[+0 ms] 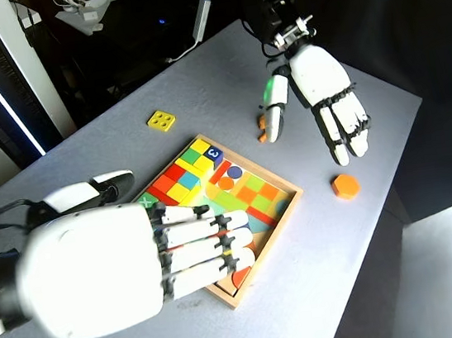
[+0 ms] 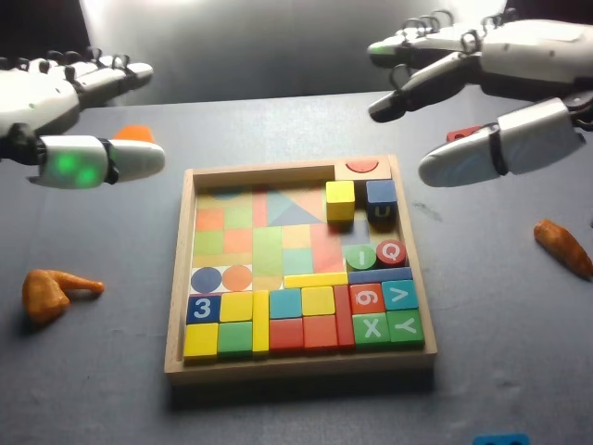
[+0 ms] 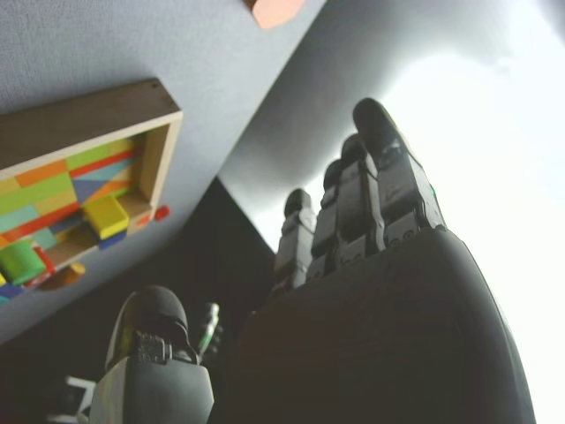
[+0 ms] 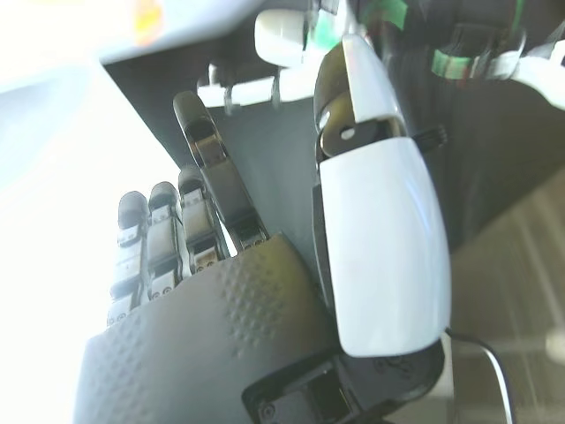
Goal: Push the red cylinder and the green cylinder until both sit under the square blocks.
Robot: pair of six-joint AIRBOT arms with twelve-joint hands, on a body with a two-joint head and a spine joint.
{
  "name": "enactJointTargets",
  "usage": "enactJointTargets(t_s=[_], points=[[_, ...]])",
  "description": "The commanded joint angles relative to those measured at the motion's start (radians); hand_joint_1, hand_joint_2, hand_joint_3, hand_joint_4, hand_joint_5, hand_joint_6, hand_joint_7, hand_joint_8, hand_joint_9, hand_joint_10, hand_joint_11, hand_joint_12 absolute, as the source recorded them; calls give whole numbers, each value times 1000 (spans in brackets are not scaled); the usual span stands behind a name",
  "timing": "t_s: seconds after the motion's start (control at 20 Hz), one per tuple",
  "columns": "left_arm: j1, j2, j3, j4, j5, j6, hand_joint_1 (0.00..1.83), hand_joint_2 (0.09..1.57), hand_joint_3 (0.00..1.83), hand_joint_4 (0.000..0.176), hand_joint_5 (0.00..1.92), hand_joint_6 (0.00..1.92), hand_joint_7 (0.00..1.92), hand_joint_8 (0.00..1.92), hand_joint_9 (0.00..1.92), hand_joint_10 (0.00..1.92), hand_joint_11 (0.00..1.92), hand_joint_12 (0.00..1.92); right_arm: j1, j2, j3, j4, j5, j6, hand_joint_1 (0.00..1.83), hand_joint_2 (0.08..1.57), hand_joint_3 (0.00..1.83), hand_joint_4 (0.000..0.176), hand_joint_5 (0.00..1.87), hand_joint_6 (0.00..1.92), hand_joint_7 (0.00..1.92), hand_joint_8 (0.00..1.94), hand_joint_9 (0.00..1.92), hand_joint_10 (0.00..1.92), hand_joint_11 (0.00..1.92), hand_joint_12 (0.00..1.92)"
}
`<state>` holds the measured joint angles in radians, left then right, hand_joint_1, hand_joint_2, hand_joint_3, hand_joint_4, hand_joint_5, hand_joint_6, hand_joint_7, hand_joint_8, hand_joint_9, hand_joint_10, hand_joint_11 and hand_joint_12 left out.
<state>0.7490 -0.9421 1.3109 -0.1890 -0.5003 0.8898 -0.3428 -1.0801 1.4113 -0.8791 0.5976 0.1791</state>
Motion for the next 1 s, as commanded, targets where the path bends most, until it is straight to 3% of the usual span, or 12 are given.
enactJointTargets(t_s=[0.0, 0.05, 0.1, 0.15, 0.3, 0.45, 0.5, 0.55, 0.6, 0.85, 0.9, 0.95], points=[[0, 19, -11, -14, -181, -6, 21, 1120, 0, 137, 7, 2, 0, 0, 86, 23, 0, 874, -8, 13, -2, 136, 113, -36, 214, 1051, 8, 33, 461, 0, 12, 3, 0, 0, 0, 0], [10, 33, -28, -14, -220, -17, 8, 1109, 0, 157, 9, 0, 0, 0, 7, 1, 0, 381, -33, 23, -4, 209, 144, -70, 128, 1097, 22, 17, 356, 1, 4, 1, 0, 0, 5, 2], [24, 47, -47, -14, -267, -35, 19, 1105, 0, 164, 10, 0, 0, 0, 1, 0, 0, 167, -60, 38, -15, 297, 180, -116, 90, 1109, 25, 24, 334, 0, 33, 12, 0, 0, 0, 0], [45, 67, -72, -14, -341, -61, 3, 1095, 0, 174, 17, 1, 0, 0, 0, 0, 0, 33, -104, 65, -37, 425, 241, -186, 73, 1112, 23, 71, 265, 0, 28, 8, 0, 0, 0, 0], [94, 107, -120, -15, -481, -114, 0, 1049, 0, 176, 42, 9, 3, 1, 0, 0, 30, 14, -195, 100, -65, 614, 380, -261, 230, 1120, 19, 85, 234, 9, 58, 13, 0, 0, 0, 0], [169, 151, -170, -35, -656, -175, 1, 1068, 0, 176, 93, 24, 19, 7, 0, 0, 45, 22, -291, 134, -96, 776, 529, -312, 74, 1185, 0, 92, 171, 0, 69, 5, 11, 0, 0, 155], [191, 167, -186, -40, -707, -188, 98, 1089, 3, 176, 76, 10, 28, 8, 0, 0, 1, 0, -316, 146, -107, 819, 575, -323, 104, 1280, 0, 46, 74, 8, 54, 1, 34, 7, 0, 369], [210, 183, -205, -44, -762, -197, 98, 1089, 3, 176, 76, 10, 28, 8, 0, 0, 1, 0, -337, 160, -120, 852, 616, -335, 104, 1280, 0, 46, 74, 8, 54, 1, 34, 7, 0, 369], [225, 199, -222, -45, -809, -201, 101, 1141, 7, 163, 49, 0, 77, 8, 52, 7, 47, 21, -355, 178, -136, 881, 658, -352, 219, 1176, 0, 102, 61, 7, 72, 4, 67, 13, 0, 587], [285, 262, -292, -44, -995, -210, 152, 1093, 0, 154, 12, 0, 142, 8, 183, 13, 135, 66, -428, 248, -201, 982, 812, -408, 225, 1200, 0, 107, 8, 0, 79, 3, 89, 5, 0, 589], [301, 272, -302, -41, -1033, -220, 212, 1117, 3, 145, 10, 3, 154, 8, 173, 5, 153, 77, -442, 257, -212, 999, 838, -413, 209, 1183, 0, 139, 0, 0, 76, 2, 99, 3, 0, 501], [314, 279, -310, -38, -1066, -229, 228, 1093, 0, 170, 11, 3, 148, 4, 179, 6, 157, 78, -454, 263, -219, 1011, 862, -414, 282, 1186, 0, 140, 0, 0, 93, 4, 100, 2, 0, 447]])
